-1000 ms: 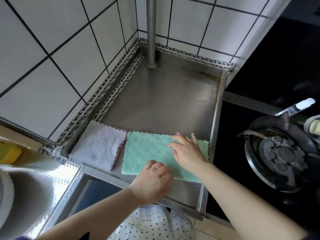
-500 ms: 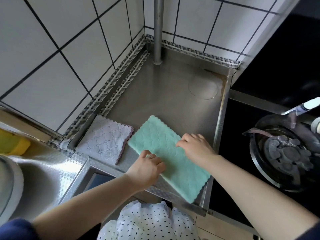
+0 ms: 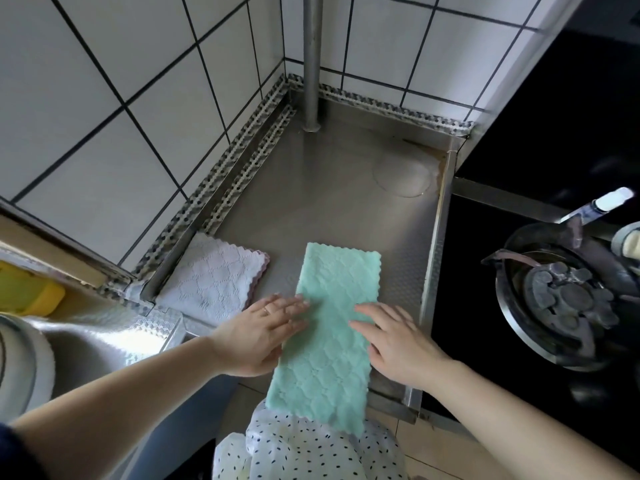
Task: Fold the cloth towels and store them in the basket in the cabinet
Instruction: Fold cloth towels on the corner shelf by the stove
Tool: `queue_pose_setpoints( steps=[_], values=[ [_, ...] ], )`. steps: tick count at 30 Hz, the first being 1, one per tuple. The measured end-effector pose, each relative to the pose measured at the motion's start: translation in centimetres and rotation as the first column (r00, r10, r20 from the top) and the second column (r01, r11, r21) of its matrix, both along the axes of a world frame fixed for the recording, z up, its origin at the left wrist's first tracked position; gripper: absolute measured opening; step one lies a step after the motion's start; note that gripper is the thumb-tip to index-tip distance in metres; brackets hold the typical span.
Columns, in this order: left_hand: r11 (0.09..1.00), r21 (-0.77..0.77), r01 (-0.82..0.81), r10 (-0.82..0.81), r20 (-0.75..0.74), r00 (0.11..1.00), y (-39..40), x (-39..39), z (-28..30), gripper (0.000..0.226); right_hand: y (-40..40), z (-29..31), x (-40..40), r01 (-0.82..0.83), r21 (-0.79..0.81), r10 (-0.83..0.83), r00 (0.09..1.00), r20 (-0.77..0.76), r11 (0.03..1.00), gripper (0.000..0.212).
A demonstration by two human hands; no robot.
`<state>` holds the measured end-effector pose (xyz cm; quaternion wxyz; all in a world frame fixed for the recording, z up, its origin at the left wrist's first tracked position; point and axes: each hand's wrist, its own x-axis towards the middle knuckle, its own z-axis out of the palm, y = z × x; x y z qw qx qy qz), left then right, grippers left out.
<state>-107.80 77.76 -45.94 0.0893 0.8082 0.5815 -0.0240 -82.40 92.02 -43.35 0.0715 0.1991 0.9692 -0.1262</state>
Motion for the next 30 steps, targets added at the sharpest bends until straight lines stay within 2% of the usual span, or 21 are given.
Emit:
queue_pose_setpoints(
  steps=[3,5,8,11,13,16,18,19,20,22,24,25,27,29,30],
  values=[
    [0.984,-0.173,0.042,-0.051,-0.050,0.997,-1.2,0.0,-0.4,0.077,-1.1,-0.3,2.1,-0.147,-0.165,0.176,0.969,0.174,0.975,0.074],
    [0.992,-0.116,0.056,-0.066,-0.084,0.994,-1.7,0.0,-1.1,0.079,-2.2,-0.2,2.7,-0.167,-0.207,0.219,0.941,0.258,0.964,0.081],
    [0.999,-0.039,0.030,-0.036,-0.151,0.988,-2.3,0.6,-2.0,0.085,-3.4,-0.7,2.6,-0.106,-0.215,0.170,0.938,0.302,0.971,0.089],
    [0.999,0.028,0.018,-0.015,-0.112,0.994,-2.9,1.1,-2.3,0.087,-4.6,-2.4,2.8,-0.092,-0.069,0.108,0.952,0.286,0.993,0.103],
    [0.999,0.033,-0.001,0.004,-0.083,0.997,-3.4,1.2,-2.3,0.088,-6.0,-3.2,3.1,-0.063,-0.022,0.066,0.941,0.331,0.998,0.107],
    [0.998,0.060,-0.020,0.019,0.005,1.000,-4.7,1.5,-2.6,0.083,-7.9,-4.1,3.3,-0.071,0.011,0.068,0.984,0.165,0.997,0.076],
    [0.988,0.136,-0.072,0.055,0.126,0.991,-4.8,1.8,-2.6,0.073,-8.0,-4.0,3.4,-0.009,0.050,0.008,1.000,0.014,0.999,0.067],
    [0.983,0.141,-0.119,0.090,0.197,0.976,-4.7,1.8,-2.6,0.067,-7.6,-3.7,3.2,0.047,0.012,-0.046,0.997,-0.064,0.999,0.065],
    [0.977,0.131,-0.170,0.131,0.265,0.955,-4.3,1.8,-2.4,0.061,-7.2,-3.6,3.1,0.125,-0.096,-0.136,0.984,-0.119,0.988,0.063],
    [0.951,0.051,-0.305,0.260,0.399,0.879,-3.2,1.9,-1.7,0.050,-6.4,-2.5,2.6,0.320,-0.382,-0.391,0.912,-0.122,0.867,0.051],
    [0.873,-0.108,-0.476,0.453,0.542,0.708,-1.9,2.3,-0.3,0.044,-5.4,-1.0,1.2,0.494,-0.486,-0.613,0.782,-0.114,0.721,0.018],
    [0.817,-0.178,-0.548,0.531,0.601,0.597,-1.2,2.6,0.4,0.048,-4.8,-0.5,0.4,0.549,-0.513,-0.685,0.721,-0.110,0.660,0.015],
    [0.710,-0.304,-0.635,0.633,0.670,0.387,0.5,3.1,1.4,0.032,-3.6,0.0,-1.0,0.599,-0.556,-0.768,0.630,-0.116,0.576,0.032],
    [0.628,-0.427,-0.650,0.689,0.693,0.211,2.2,3.3,1.6,0.020,-2.2,0.0,-2.4,0.618,-0.590,-0.810,0.577,-0.108,0.519,0.032],
    [0.597,-0.479,-0.644,0.707,0.693,0.140,2.9,3.4,1.6,0.026,-1.5,-0.1,-3.0,0.632,-0.598,-0.825,0.558,-0.090,0.493,0.028]
  ],
)
